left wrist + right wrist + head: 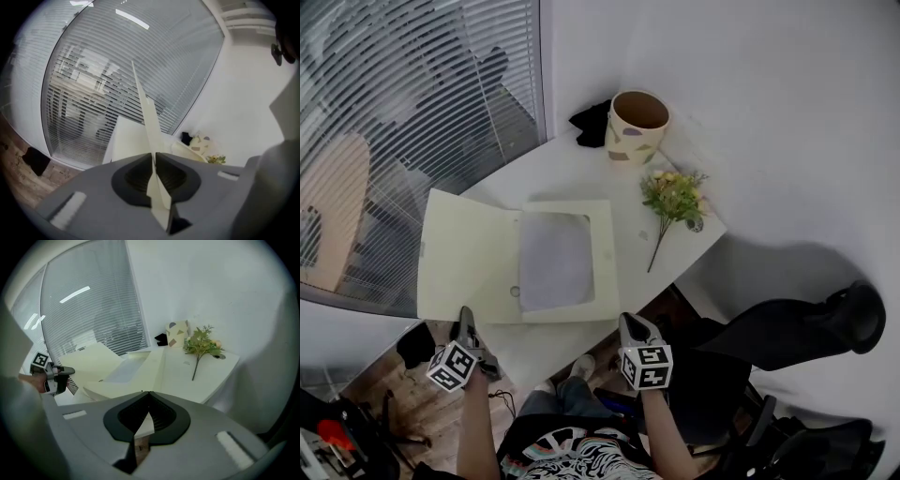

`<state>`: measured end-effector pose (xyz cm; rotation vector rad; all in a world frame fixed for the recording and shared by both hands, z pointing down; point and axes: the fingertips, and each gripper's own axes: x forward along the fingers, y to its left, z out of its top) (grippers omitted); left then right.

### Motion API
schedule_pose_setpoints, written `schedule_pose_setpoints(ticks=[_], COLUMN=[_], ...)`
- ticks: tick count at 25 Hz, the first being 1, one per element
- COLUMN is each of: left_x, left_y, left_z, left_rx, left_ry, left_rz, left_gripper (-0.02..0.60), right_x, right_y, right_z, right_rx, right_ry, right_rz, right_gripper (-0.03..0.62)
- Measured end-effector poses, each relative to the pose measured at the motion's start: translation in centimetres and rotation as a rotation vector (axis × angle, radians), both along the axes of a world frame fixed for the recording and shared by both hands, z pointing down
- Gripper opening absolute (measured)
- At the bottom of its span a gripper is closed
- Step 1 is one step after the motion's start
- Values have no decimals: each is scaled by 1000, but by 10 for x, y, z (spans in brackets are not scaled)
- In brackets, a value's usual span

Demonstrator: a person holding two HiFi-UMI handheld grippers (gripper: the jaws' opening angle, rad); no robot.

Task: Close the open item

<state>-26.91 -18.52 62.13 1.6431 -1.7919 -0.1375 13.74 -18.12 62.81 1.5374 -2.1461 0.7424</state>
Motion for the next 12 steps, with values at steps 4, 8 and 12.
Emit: schedule_pose_setpoints(ticks=[4, 8, 12], left_x=[10, 21, 36], left_y=[-5, -5, -7], left_z=[-11, -24, -36], left_rx=[36, 72, 91], left_ry=[-5, -37, -99], left_rz=[24, 75, 140], left_gripper=[74, 69, 69], right_x=[-1, -4, -5], right_y=[-1, 1, 1], right_z=[6, 7, 7], right_rx=[-9, -7, -17], right_ry=[7, 28, 58], right_rz=[-13, -44, -79], right_gripper=[-2, -2, -2])
